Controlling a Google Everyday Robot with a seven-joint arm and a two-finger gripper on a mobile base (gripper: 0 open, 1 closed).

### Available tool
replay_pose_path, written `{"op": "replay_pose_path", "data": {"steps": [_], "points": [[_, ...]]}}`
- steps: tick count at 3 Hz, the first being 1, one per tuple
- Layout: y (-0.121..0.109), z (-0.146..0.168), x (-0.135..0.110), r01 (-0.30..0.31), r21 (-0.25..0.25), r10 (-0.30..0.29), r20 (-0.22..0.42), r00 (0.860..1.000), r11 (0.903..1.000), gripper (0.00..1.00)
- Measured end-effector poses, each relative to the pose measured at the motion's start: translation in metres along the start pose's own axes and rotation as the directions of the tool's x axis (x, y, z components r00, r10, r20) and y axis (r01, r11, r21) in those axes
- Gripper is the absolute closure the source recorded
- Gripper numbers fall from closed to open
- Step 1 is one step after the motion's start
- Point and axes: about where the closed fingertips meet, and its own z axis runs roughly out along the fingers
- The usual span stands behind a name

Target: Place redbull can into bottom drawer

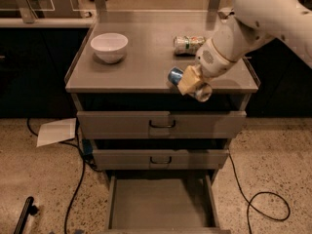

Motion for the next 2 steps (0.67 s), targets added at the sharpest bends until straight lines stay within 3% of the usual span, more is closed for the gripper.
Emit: {"op": "replay_pose_path", "data": {"steps": [1,2], "points": [[0.017,-0.010,0.041,0.000,-0.033,0.001,0.026,1.000,0.9995,1.00],[0.041,-0.016,0.070,-0.015,-0.055,0.021,0.119,0.993,0.9984,1.00]]}}
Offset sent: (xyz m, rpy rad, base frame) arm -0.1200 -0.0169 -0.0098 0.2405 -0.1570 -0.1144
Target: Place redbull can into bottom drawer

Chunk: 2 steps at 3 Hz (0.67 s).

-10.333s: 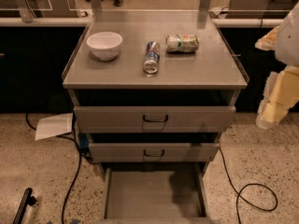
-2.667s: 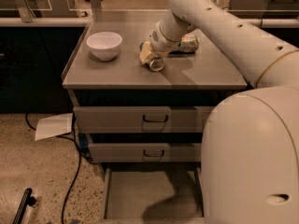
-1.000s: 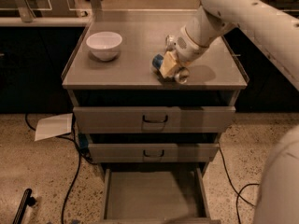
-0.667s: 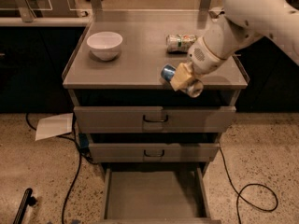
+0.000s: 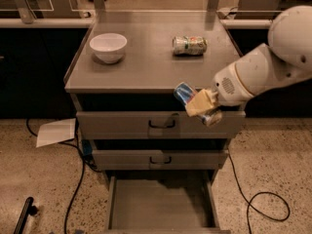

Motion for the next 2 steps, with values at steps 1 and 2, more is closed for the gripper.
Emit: {"op": "replay_pose_path", "data": {"steps": [1,2], "points": [[-0.0023,0.0003,0.0133,-0.033,0.009,0.032,0.050,0.998,0.9994,1.00],[-0.0025,0.0003,0.0135,-0.033,0.010,0.032,0.050,0.998,0.9994,1.00]]}}
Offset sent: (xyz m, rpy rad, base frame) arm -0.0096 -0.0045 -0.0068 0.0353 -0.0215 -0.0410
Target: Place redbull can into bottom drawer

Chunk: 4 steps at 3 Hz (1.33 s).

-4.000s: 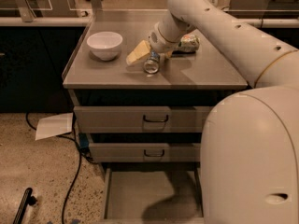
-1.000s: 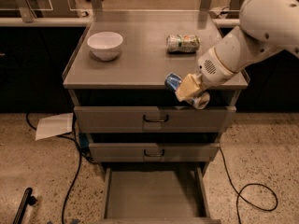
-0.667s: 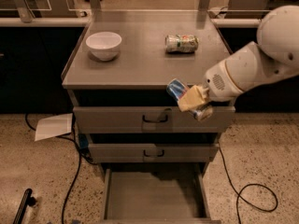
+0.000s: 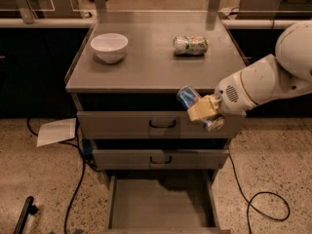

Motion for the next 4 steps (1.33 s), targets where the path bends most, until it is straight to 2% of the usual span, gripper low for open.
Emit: {"op": "replay_pose_path", "data": {"steps": [1,2,3,4], "points": [[-0.002,0.016,0.007,-0.003,-0.009,0.003,0.042,0.999,1.0000,1.00],[-0.005,0.050,0.038,-0.072,-0.029,0.075,0.095,0.993,0.9970,1.00],[-0.020,0.094,0.085,-0.179,-0.016,0.179,0.129,0.975,0.9838,1.00],[-0.046,0.138,0.123,-0.285,-0.013,0.284,0.138,0.949,0.9583,1.00]]}}
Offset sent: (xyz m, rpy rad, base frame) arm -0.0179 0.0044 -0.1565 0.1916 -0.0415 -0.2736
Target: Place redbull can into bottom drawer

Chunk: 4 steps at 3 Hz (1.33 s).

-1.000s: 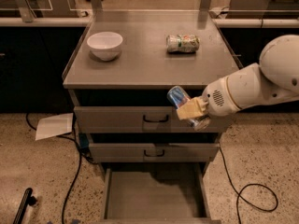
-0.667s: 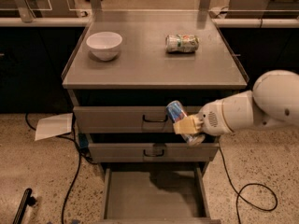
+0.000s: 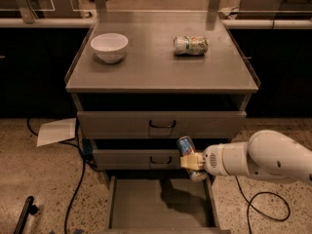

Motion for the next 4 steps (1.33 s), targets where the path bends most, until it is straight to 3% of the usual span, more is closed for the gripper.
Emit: {"op": "replay_pose_path", "data": {"steps": [1,2,3,4], "points": [[-0.038,0.042,0.034,-0.115,-0.002,0.115,-0.002,0.993,0.9933,1.00],[-0.038,0.042,0.034,-0.115,-0.002,0.115,-0.002,0.993,0.9933,1.00],[-0.053,0.062,0.050,-0.159,0.004,0.159,0.013,0.987,0.9873,1.00],[-0.092,0.099,0.081,-0.260,0.011,0.259,0.057,0.964,0.9656,1.00]]}}
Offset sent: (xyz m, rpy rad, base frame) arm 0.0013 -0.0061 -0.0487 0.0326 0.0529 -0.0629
